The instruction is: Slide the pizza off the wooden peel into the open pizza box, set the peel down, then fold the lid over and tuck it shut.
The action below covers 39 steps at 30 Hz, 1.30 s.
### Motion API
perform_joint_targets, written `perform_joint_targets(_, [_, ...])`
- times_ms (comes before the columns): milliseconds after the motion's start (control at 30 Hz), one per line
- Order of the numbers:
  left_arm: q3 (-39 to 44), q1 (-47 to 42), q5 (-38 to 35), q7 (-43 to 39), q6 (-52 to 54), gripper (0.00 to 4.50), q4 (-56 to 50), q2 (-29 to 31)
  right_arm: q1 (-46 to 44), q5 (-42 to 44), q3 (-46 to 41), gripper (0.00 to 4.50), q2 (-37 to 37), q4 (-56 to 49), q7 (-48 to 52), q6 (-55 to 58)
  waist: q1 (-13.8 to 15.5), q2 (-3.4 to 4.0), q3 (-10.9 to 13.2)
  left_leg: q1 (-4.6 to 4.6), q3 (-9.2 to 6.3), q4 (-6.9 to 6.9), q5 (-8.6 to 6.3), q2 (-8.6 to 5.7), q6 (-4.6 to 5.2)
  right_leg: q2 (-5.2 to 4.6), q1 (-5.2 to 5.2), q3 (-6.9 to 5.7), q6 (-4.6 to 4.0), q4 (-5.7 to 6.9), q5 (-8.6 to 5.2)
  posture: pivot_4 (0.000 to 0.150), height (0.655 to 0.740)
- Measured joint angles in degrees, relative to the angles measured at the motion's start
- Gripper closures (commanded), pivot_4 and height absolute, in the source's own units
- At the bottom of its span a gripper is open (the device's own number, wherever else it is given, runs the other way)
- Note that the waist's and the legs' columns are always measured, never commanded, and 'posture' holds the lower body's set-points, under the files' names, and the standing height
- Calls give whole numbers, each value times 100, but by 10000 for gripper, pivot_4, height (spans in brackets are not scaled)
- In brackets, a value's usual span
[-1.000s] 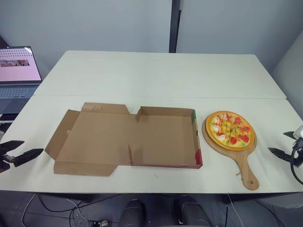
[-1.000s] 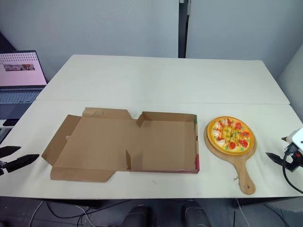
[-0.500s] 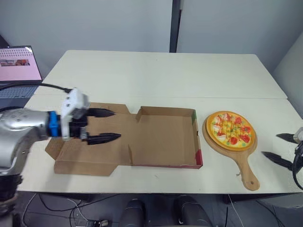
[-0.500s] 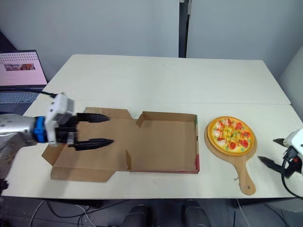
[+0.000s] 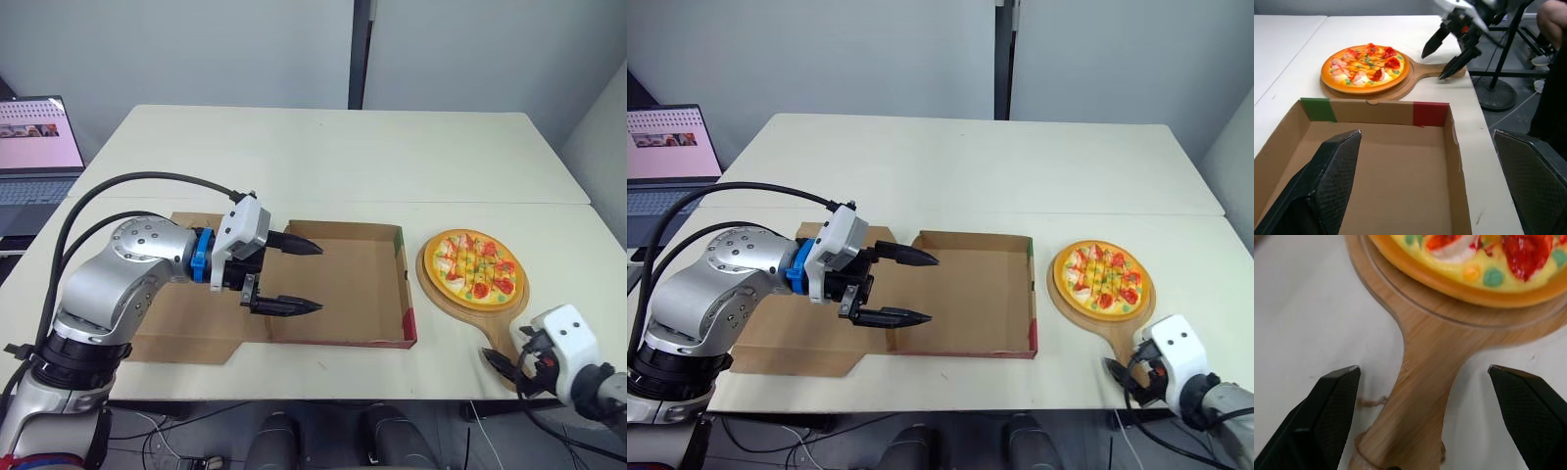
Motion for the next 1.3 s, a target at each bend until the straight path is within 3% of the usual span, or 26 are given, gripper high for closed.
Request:
perform_joint_targets(167, [-1,1,3,12,-18,0,1,-53,-386,-26,211,134,539,35,-610,373,-5,-24,-15,1,-1,0,0,5,0,3,1,-1,-1,0,0,1500,7344])
perform_joint_targets(200, [-1,2,3,13,-18,0,0,-54,-457,-29,248,1888,631,44,-720,421,-7,-33,-21,3,-1,-1,0,6,0,4,1,-1,-2,0,0,1500,7344])
perform_joint_targets(267, [0,18,4,13,-18,0,-6,-53,-604,-20,266,5998,920,82,-919,545,-19,-46,-29,5,-3,-2,0,10,0,7,2,-2,-5,0,0,1500,7344])
perform_joint_targets(467, [0,106,4,6,-16,0,-106,-23,-662,11,256,25469,1283,86,-1229,733,-37,-69,-44,9,-2,-1,0,11,0,7,5,0,-10,-1,-1,1500,7344])
perform_joint_targets(533, [1,105,6,18,-16,0,-115,-23,-665,6,240,29207,1351,96,-1307,699,-38,-78,-50,9,0,-1,0,10,0,6,5,1,-12,-1,-2,1500,7344])
perform_joint_targets(900, [359,226,44,406,40,0,8,72,-1047,-11,58,29219,1493,562,-1427,98,-32,-49,-31,-3,0,-1,0,9,0,-3,-2,5,-7,-5,1,1500,7344])
perform_joint_targets(1067, [646,288,38,442,140,0,52,403,-1551,98,-3,29219,473,823,-918,47,-69,24,14,-17,8,-3,0,-4,1,-2,-20,10,-2,-4,4,1500,7344])
perform_joint_targets(1300, [928,473,207,256,11,0,551,948,-2824,590,-40,29219,-809,837,27,47,-106,33,22,-21,-10,-12,0,6,1,16,-25,-6,-8,-2,0,1500,7344])
